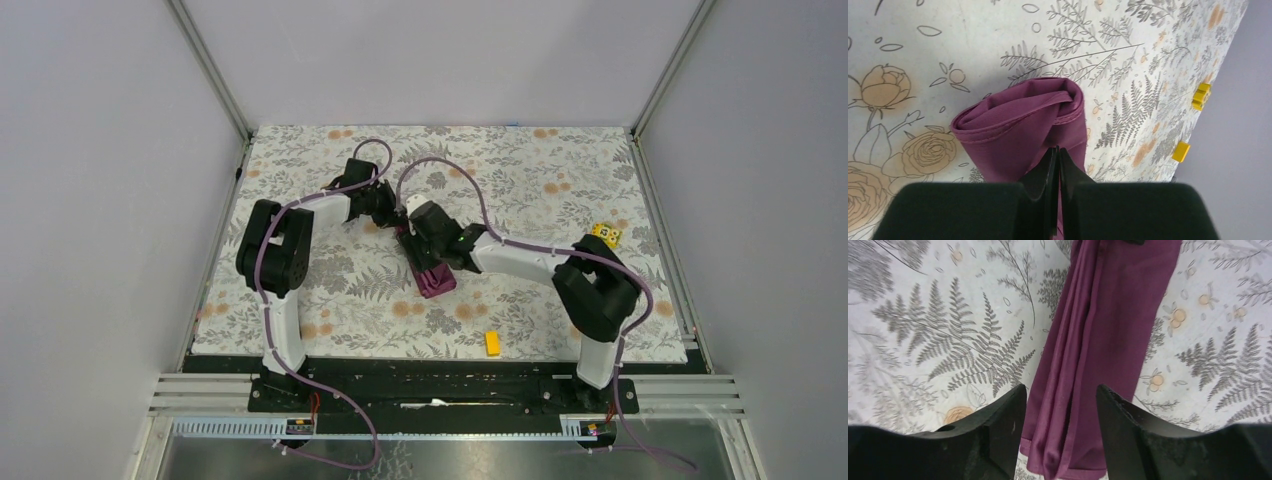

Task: Fold the napkin into a case and place the utensils inside
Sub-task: Turn over the smaller rectangle-folded napkin at the center of the board.

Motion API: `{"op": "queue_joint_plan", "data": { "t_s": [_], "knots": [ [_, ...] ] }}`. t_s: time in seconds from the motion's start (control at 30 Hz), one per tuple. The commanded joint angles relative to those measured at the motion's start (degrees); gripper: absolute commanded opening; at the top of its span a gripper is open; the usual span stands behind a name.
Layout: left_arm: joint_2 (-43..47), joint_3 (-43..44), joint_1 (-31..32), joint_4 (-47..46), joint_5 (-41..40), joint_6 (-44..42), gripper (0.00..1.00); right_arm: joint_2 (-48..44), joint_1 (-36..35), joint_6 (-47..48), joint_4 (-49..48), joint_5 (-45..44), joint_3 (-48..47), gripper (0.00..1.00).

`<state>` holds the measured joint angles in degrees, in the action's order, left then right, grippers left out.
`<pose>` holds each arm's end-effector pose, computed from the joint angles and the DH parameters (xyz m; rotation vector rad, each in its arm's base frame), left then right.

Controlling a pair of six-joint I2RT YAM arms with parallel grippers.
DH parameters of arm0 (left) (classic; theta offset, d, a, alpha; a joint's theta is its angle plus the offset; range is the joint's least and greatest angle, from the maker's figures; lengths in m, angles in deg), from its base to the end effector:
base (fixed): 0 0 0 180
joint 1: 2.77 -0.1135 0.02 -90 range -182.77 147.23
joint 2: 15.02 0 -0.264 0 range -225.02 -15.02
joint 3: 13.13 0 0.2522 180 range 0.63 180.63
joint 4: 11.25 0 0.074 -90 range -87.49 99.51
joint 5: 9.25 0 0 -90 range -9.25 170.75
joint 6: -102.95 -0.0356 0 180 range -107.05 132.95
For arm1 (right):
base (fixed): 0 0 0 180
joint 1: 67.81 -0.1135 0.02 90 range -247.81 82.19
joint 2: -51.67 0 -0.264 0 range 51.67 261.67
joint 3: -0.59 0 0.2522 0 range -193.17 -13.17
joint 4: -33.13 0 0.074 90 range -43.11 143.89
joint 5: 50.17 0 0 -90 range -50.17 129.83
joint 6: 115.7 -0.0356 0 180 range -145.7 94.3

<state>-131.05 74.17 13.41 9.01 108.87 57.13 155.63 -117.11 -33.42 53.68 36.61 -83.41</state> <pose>0.4046 -0.1349 0.1500 -0.3879 2.5503 -1.0389 0.2650 0.3050 0.2125 -0.7948 2.1780 0.4528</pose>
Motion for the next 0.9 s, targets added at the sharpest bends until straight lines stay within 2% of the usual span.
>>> {"op": "queue_joint_plan", "data": {
  "t_s": [0.0,0.07,0.23,0.47,0.53,0.73,0.87],
  "knots": [
    [-1.03,1.4,-0.61,1.85,0.47,-1.86,0.05,3.14,-4.3,0.36,-1.89,-12.27,-2.67,0.59],
    [-1.61,1.18,-0.87,1.95,0.5,-1.86,0.04,4.85,-5.38,0.41,-1.99,-13.86,-3.24,0.59],
    [-0.01,0.7,-1.06,1.07,-0.23,-1.52,0.04,8.78,-7.52,0.09,-0.15,-17.77,-4.51,0.67],
    [3.09,5.33,-2.73,3.23,3.53,-0.88,0.06,13.26,-9.61,-0.05,-0.32,-25.6,-4.42,0.67],
    [4.02,6.32,-3.9,3.51,5.32,-0.4,0.07,13.85,-9.76,-0.47,-0.73,-26.75,-4.24,0.62],
    [9.97,6.63,-9.14,4.53,7.49,-0.22,0.09,14.53,-10.02,-3.33,-3.78,-31.78,-1.7,0.34],
    [16.2,6.79,-12.81,7.78,7.11,-2.34,0.11,13.37,-10.12,-3.66,-5.7,-31.97,-0.87,0.15]
  ]
}}
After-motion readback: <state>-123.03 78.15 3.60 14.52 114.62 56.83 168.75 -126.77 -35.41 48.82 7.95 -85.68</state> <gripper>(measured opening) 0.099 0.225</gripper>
